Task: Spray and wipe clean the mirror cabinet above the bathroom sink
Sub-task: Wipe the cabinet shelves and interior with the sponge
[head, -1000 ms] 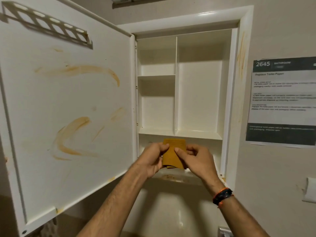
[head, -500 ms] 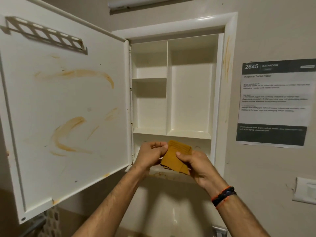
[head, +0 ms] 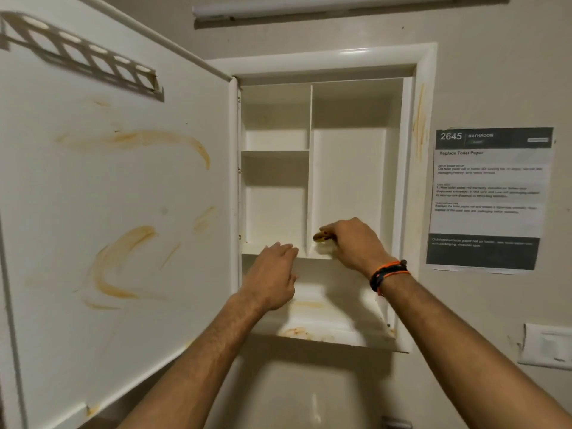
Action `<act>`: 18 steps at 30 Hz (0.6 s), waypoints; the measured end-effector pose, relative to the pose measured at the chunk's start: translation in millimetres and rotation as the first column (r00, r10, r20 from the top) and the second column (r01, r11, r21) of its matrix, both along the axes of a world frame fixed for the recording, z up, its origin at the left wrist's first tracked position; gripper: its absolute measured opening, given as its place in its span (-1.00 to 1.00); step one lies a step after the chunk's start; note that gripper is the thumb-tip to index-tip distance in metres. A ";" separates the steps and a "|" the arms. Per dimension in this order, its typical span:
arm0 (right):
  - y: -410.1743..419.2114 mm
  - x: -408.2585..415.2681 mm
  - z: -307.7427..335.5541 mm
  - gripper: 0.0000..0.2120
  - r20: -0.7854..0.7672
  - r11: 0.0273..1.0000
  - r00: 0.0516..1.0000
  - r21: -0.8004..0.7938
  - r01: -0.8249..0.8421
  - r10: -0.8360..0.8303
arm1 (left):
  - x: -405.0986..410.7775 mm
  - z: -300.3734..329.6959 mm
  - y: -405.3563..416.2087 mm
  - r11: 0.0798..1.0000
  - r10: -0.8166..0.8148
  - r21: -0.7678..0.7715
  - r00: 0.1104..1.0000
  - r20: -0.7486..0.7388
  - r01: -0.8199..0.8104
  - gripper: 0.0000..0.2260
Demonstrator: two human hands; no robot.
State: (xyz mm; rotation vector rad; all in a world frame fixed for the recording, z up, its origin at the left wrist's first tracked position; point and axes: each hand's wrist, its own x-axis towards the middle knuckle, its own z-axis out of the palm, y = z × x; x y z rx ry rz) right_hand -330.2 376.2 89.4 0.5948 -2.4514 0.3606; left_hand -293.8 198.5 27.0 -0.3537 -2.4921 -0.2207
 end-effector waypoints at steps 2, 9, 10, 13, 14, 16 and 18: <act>-8.8 -4.2 -3.2 -0.63 0.143 0.996 0.990 0.092 -0.012 -0.001 | -4.6 -6.1 -3.9 0.999 -0.010 -0.048 1.000 -0.007 0.010 -0.46; 6.4 31.7 -33.1 -0.48 0.108 0.997 0.992 0.043 -0.071 0.066 | -15.5 -23.1 -19.8 0.992 -0.107 -0.080 0.989 -0.106 0.099 -0.39; 12.3 39.4 -36.6 -0.46 0.096 0.997 0.993 0.012 -0.077 0.075 | -18.0 -24.8 -20.8 0.991 -0.116 -0.077 0.986 -0.121 0.107 -0.39; 25.1 51.4 -34.9 -0.46 0.044 0.986 0.997 -0.154 -0.062 0.069 | -22.1 -29.4 -20.8 0.991 -0.126 -0.073 0.981 -0.150 0.116 -0.38; 24.2 51.2 -32.1 -0.48 -0.008 0.973 0.998 -0.225 -0.055 0.055 | -22.7 -30.9 -21.0 0.991 -0.127 -0.066 0.980 -0.154 0.118 -0.37; 15.4 47.9 -26.6 -0.53 -0.128 0.950 0.992 -0.311 -0.043 0.002 | -23.6 -32.6 -21.3 0.991 -0.131 -0.062 0.979 -0.156 0.123 -0.36; 2.2 41.5 -24.1 -0.53 -0.198 0.966 0.980 -0.257 -0.033 -0.019 | -23.7 -32.7 -21.7 0.990 -0.136 -0.067 0.978 -0.160 0.126 -0.35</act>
